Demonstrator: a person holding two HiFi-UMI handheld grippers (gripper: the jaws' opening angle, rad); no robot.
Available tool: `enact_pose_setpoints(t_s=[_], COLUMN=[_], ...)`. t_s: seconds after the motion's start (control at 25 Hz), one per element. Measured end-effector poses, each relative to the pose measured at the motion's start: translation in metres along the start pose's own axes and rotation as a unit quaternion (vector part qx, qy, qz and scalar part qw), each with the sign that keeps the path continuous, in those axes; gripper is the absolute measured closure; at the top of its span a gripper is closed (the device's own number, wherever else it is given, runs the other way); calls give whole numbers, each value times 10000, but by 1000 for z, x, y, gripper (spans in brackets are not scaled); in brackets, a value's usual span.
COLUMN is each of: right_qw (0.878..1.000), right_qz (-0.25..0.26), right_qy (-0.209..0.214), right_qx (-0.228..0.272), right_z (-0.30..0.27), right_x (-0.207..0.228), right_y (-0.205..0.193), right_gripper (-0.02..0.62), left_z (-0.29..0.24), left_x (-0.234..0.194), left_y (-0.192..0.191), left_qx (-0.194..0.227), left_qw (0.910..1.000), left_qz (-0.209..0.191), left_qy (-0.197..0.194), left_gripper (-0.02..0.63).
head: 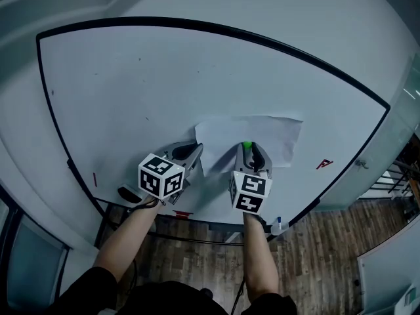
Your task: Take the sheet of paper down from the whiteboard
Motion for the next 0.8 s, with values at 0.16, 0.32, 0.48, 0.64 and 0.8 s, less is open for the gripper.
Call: enact_pose_setpoints(t_s=[0.16,0.32,0.48,0.64,0.8], right_qw=[10000,10000,9999,9999,9998], right_qz=[-10,1,37,62,29], right_qy=[-4,41,95,119,176], right_qx=[-13,-17,3,18,33], right_z=[0,1,1,2,3], right_x=[2,3,3,0,1], right_y=[0,-1,-1,-2,-3], right_gripper=[462,462,462,462,462], left_z=[1,3,3,7,8], left_x=[-3,-4,-7,-8,-11], left_y=[2,3,2,1,-1], left_qx=[13,21,22,19,41], left_qw=[10000,9999,9999,9998,9997], left_qz=[-28,-41,-34,-58,-17], left_qy=[50,102,137,166,228], left_gripper=[584,584,584,584,584])
Point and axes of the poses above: the fingertips, and each gripper's own axes: z backward along the fingers, x to its right, y out of its top, the point moved 10 cm from there along z, backward along the fingers, and after that the axes turned 10 degrees about x, right-handed, at the moved point
